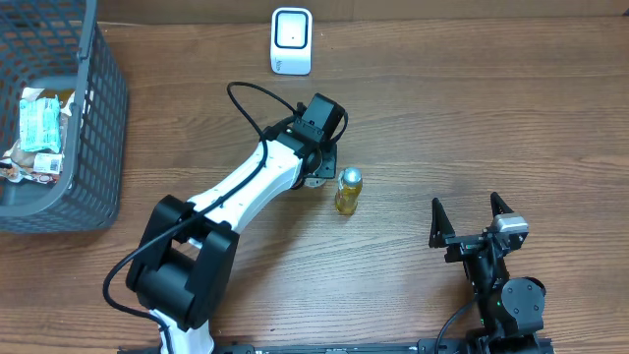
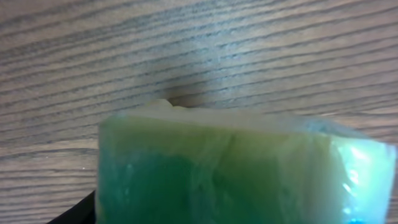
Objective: Scan the item barcode
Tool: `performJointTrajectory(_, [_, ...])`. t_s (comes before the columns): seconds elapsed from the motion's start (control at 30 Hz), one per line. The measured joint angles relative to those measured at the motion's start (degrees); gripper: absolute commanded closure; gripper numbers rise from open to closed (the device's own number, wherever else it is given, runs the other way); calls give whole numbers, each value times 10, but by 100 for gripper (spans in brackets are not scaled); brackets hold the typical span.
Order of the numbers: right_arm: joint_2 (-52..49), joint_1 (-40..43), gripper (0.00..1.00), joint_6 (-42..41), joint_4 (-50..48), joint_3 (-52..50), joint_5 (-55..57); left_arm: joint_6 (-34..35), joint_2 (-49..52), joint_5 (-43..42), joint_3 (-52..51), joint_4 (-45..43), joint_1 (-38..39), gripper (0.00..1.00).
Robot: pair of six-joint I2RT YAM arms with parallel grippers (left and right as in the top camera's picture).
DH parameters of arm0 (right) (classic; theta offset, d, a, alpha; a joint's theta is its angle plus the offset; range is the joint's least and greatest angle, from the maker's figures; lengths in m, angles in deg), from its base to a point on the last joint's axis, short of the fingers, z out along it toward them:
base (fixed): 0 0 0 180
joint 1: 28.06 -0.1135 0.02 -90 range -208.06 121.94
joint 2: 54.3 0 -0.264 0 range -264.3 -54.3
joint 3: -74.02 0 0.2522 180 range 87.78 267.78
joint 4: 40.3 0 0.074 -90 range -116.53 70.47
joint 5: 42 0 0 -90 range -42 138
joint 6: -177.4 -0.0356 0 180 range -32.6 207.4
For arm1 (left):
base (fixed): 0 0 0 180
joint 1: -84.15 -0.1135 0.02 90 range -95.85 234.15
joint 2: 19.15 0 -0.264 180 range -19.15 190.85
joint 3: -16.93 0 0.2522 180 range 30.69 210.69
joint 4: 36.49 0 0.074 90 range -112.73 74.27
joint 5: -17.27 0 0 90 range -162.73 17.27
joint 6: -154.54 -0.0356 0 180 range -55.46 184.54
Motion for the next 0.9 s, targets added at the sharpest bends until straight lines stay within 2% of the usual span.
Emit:
performJointTrajectory(0.1, [0, 0, 0, 0, 0, 0, 0, 0, 0, 0, 0, -3, 0, 45])
performJointTrajectory(0.17, [0, 0, 0, 0, 0, 0, 0, 0, 0, 0, 0, -3, 0, 32])
performJointTrajectory(0.23, [0, 0, 0, 0, 0, 0, 0, 2, 0, -1, 0, -3, 0, 2])
performJointTrajectory(0.43, [0, 0, 0, 0, 0, 0, 0, 0, 0, 0, 0, -3, 0, 0])
performJointTrajectory(0.6, [0, 0, 0, 0, 0, 0, 0, -7, 0, 0, 35, 37, 0, 0])
performJointTrajectory(0.9, [0, 0, 0, 0, 0, 0, 0, -34, 0, 46, 217, 132, -16, 0])
